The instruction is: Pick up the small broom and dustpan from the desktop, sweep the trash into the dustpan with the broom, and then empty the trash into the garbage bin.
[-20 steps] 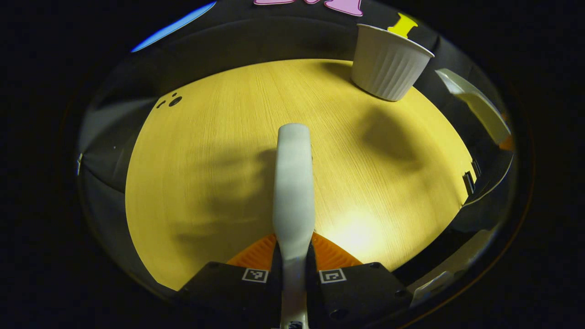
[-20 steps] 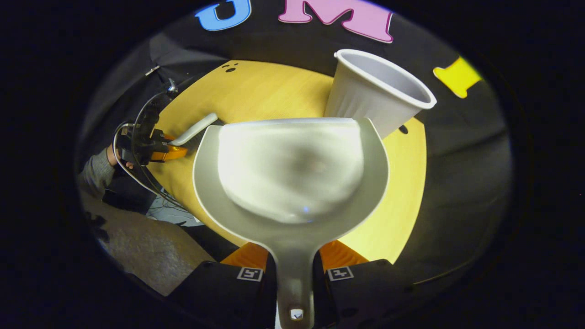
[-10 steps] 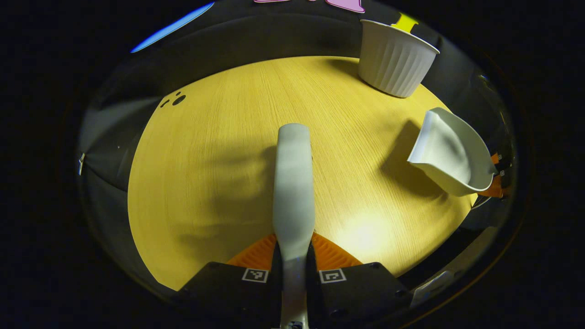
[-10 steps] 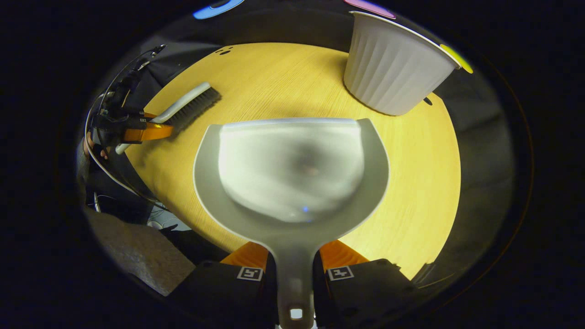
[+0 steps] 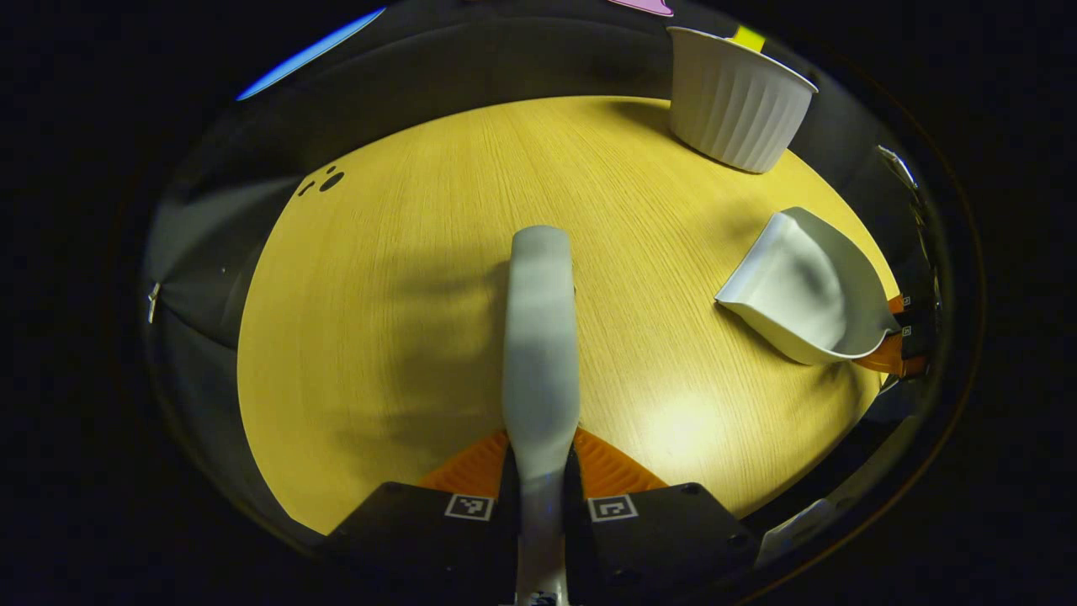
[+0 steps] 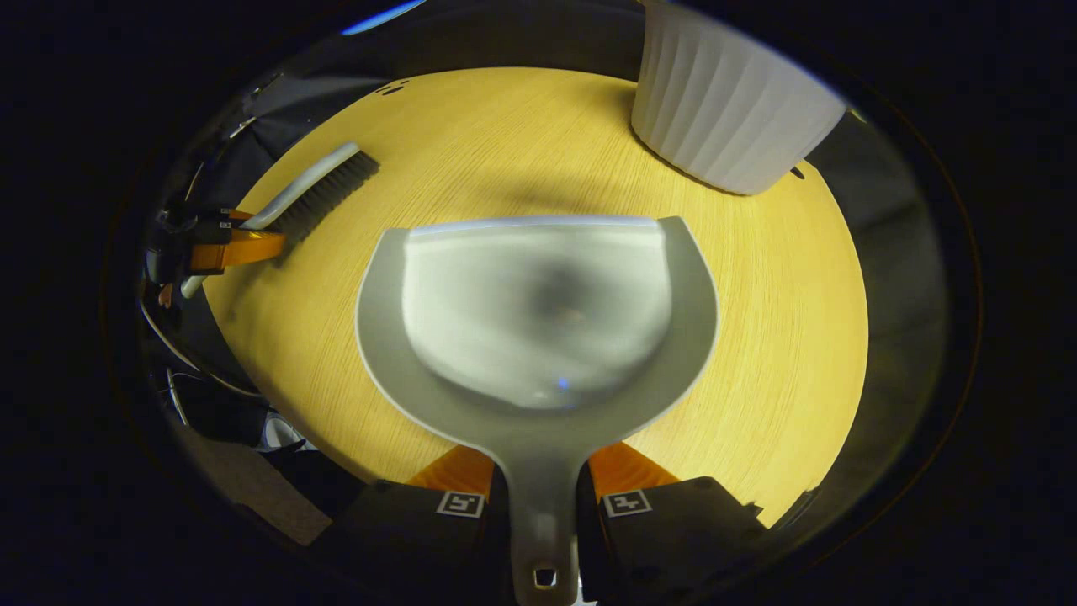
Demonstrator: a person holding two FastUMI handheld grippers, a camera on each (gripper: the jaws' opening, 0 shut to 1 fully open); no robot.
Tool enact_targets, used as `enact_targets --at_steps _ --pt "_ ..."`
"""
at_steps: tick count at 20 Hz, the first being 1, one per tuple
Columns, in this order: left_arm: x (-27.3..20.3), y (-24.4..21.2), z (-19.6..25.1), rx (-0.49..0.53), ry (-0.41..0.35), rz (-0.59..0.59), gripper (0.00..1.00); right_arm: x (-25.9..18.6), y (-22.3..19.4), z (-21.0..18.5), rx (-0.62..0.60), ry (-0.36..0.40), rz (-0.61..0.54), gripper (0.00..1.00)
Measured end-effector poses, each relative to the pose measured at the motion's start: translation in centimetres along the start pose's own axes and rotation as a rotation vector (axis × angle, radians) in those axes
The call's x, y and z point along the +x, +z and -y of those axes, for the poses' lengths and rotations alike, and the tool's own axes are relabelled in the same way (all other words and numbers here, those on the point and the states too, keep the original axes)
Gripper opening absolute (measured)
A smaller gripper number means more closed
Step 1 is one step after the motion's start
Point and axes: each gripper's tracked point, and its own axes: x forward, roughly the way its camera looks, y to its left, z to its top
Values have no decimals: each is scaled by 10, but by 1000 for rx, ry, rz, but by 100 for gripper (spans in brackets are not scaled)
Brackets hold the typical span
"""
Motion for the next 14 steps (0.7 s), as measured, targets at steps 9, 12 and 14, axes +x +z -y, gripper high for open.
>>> enact_targets --at_steps 9,12,14 --pt "-9 3 3 43 43 -5 36 -8 -8 -9 0 59 -50 35" --pt "-34 9 0 40 55 44 35 -49 -4 -6 31 103 -16 40" --pt "-51 13 0 40 57 74 43 -74 1 -2 19 108 26 40"
